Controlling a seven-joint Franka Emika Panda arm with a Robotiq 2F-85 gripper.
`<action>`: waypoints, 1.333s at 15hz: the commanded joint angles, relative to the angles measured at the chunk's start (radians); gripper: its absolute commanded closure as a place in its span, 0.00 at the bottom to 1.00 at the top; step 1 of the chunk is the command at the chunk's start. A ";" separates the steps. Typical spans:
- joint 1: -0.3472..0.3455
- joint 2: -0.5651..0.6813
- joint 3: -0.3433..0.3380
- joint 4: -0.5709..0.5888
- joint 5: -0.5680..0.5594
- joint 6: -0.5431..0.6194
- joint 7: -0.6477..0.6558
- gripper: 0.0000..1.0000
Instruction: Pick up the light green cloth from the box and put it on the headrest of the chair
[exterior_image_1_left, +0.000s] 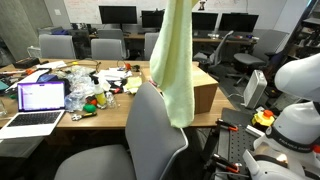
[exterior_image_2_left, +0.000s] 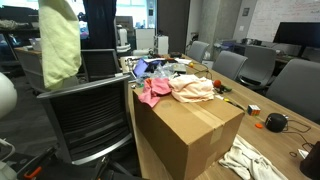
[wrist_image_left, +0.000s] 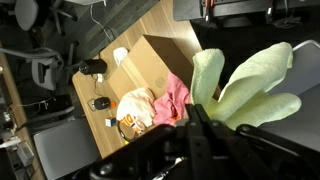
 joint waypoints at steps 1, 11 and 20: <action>-0.147 -0.080 0.018 0.101 0.082 0.001 -0.129 0.98; -0.239 -0.128 0.011 0.154 0.123 -0.004 -0.250 0.23; -0.212 -0.090 0.010 0.050 0.127 0.004 -0.328 0.00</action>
